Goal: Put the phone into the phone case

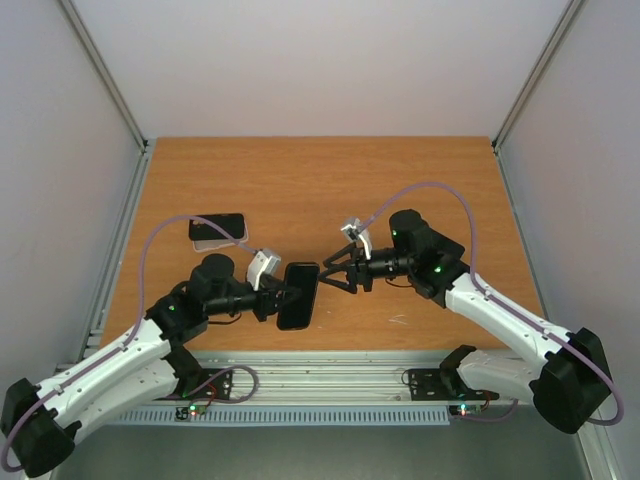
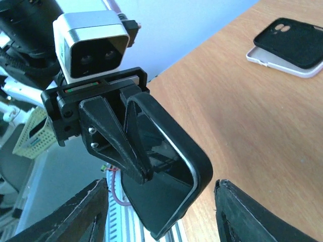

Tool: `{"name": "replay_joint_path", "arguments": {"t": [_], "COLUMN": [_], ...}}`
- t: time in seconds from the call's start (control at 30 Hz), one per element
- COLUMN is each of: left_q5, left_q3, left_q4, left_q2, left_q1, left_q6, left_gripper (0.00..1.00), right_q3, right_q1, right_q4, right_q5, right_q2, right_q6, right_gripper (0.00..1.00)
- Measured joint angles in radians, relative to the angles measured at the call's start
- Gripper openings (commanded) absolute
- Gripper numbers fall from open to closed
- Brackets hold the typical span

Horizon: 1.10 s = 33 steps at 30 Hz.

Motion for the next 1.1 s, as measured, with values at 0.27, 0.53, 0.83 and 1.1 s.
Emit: {"name": "replay_joint_path", "arguments": {"t": [0.27,0.53,0.83,1.1], "left_q5": [0.094,0.135,0.107,0.006], "left_q3": [0.000,0.000,0.000,0.036], "left_q4": [0.067,0.106,0.107,0.077], "left_q2": [0.006,0.020,0.055,0.142], "left_q1": [0.000,0.000,-0.002,-0.010], "left_q6": [-0.025,-0.035,-0.012,-0.001], "left_gripper": [0.00,0.00,0.00,0.00], "right_q3": [0.050,0.059,0.060,0.059], "right_q1": [-0.003,-0.003,-0.012,-0.012], "right_q4": [-0.084,-0.106,-0.153,-0.196], "right_q5": [-0.059,-0.101,-0.092,0.081], "right_q2": [0.043,0.060,0.060,0.060], "right_q6": [-0.109,-0.143,-0.141,-0.138], "right_gripper": [0.43,0.12,0.01,0.17]}}
